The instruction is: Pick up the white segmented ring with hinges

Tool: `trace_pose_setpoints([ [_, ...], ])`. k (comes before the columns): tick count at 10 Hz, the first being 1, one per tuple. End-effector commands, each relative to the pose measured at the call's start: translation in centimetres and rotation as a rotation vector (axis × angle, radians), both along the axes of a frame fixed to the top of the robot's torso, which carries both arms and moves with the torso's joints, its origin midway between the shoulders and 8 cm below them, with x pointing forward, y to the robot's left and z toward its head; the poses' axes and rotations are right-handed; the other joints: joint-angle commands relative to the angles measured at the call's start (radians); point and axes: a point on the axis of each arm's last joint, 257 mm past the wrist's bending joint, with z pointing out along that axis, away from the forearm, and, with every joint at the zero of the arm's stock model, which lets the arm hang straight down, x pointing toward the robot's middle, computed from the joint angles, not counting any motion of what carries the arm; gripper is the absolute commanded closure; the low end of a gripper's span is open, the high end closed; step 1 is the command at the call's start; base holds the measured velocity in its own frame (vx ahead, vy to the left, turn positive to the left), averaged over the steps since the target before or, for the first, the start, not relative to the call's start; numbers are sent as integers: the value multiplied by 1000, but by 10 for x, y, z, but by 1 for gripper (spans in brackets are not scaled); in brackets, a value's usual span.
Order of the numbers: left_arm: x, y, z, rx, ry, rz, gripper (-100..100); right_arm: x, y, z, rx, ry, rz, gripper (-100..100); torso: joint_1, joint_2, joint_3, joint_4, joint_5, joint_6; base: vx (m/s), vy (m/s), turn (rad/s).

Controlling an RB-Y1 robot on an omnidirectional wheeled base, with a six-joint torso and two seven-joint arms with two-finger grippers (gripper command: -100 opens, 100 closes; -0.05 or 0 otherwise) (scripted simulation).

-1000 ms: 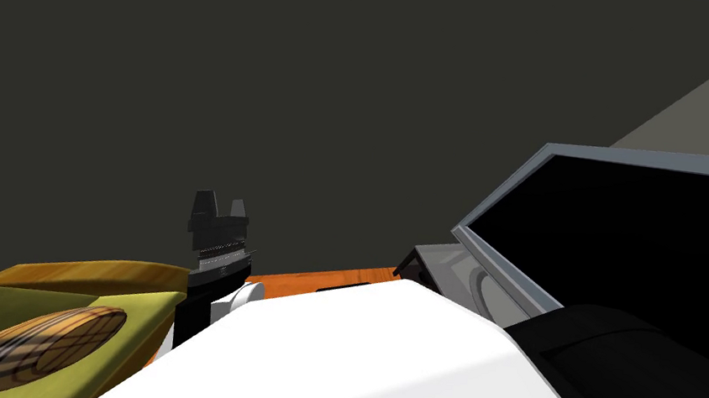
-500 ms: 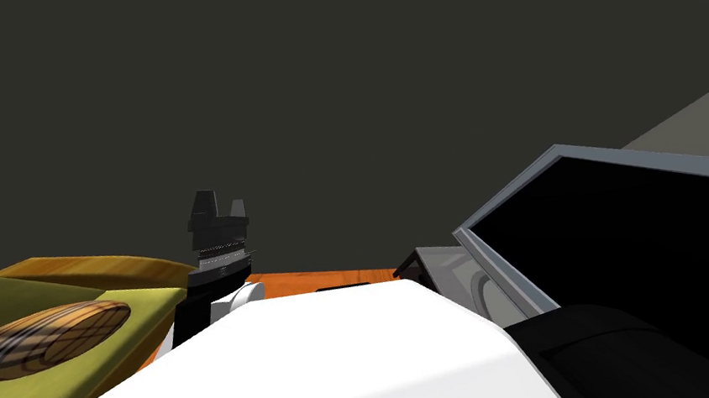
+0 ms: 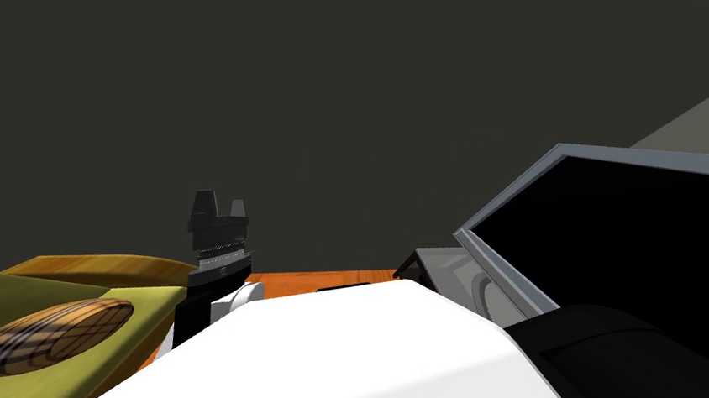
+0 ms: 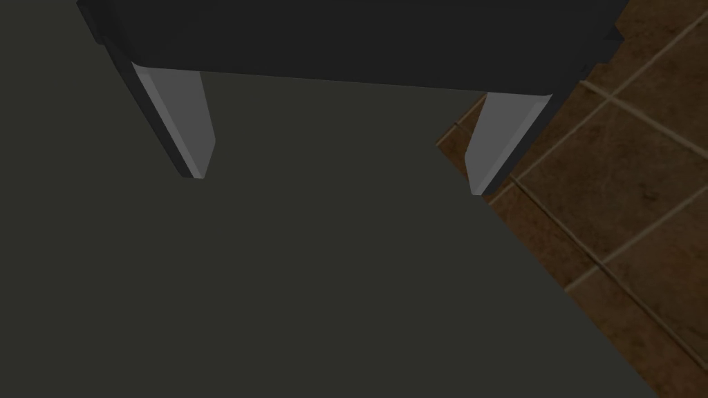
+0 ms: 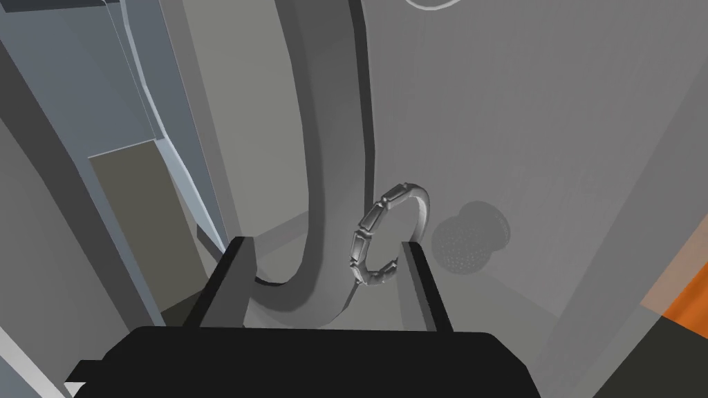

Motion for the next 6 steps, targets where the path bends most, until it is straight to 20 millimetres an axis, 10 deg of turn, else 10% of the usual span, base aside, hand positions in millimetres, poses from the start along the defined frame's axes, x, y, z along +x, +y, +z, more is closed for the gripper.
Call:
trace_pose_setpoints([
  [1, 0, 0, 0, 0, 0, 0, 0, 0, 0, 0, 0, 0, 0, 100, 0, 0, 0, 0, 0, 0, 0, 0, 0],
  [4, 0, 0, 0, 0, 0, 0, 0, -1, -1, 1, -2, 2, 0, 100, 1, 1, 1, 1, -1, 0, 0, -2, 0],
  [5, 0, 0, 0, 0, 0, 0, 0, -1, -1, 1, -2, 2, 0, 0, 1, 1, 1, 1, -1, 0, 0, 0, 0],
  [6, 0, 0, 0, 0, 0, 0, 0, 1, -2, 2, -3, 1, 1, 100, 1, 1, 1, 1, -1, 0, -3, 8, -21],
])
